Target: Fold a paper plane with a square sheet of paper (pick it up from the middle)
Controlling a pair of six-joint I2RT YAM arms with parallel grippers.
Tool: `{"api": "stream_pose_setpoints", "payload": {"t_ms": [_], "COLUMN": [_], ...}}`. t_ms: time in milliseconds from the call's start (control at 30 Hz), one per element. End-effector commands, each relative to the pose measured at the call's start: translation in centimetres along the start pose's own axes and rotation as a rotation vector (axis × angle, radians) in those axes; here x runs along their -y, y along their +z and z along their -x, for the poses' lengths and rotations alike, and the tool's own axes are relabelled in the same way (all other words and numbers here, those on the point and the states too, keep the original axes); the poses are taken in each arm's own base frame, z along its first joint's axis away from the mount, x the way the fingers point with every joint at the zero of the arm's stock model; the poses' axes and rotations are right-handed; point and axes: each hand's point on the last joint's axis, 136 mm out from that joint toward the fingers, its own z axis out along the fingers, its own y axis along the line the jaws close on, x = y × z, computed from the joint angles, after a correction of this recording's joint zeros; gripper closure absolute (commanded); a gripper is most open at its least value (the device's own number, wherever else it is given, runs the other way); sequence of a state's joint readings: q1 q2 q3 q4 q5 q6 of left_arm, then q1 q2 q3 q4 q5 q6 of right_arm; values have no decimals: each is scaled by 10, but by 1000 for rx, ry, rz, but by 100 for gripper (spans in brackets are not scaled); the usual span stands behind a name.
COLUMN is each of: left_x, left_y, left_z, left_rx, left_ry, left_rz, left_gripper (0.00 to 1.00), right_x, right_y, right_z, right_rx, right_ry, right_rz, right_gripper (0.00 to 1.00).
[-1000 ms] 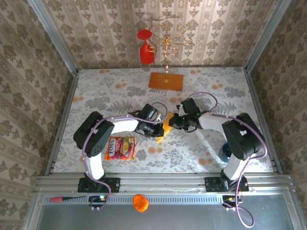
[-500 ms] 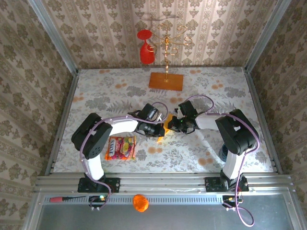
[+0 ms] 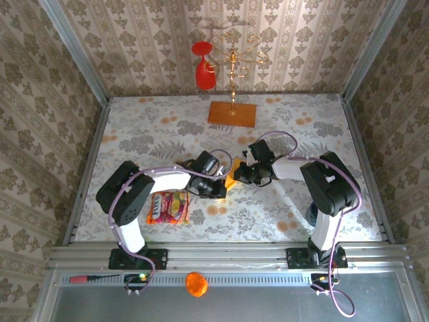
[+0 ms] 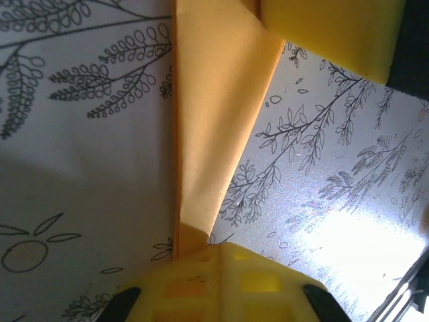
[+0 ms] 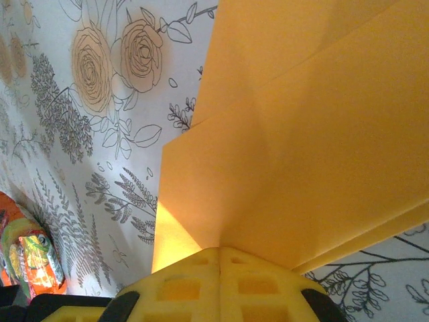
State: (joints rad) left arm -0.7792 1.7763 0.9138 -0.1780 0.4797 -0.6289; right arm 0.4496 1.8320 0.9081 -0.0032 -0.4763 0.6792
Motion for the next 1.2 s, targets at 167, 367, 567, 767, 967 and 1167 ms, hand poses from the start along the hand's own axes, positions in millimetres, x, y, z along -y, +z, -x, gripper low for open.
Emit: {"api": "stream_pose_setpoints", "payload": {"t_ms": [167,367,567,767,967,1167], "left_x": [-16,-19,-20,-21,-22,-23], "left_y": [6,8,9,8,8,7], "left_z": [-10,-12,-12,-12,-13,-14], "left_rx": [-18,-23,-24,-22,-21,-19], "left_ry": [-38,-45,-48,-50,-52,-57], "left_rz": [33,34,36,39,42,41], "left_gripper": [98,99,99,99,99,100], "right_x": [-21,-13,-26,-33,-19,-5], "right_y": [-3,4,-1,-10,4,10], "right_z": [-11,-24,-27,-23,-32,-29], "right_rx": [-35,-66,-73,-40,-76,-72], "right_ry": [-51,-35,-75,-81,-44,-22], "right_rz": [59,49,92,88,51,-10], "right_gripper": [100,100,100,100,100,100]}}
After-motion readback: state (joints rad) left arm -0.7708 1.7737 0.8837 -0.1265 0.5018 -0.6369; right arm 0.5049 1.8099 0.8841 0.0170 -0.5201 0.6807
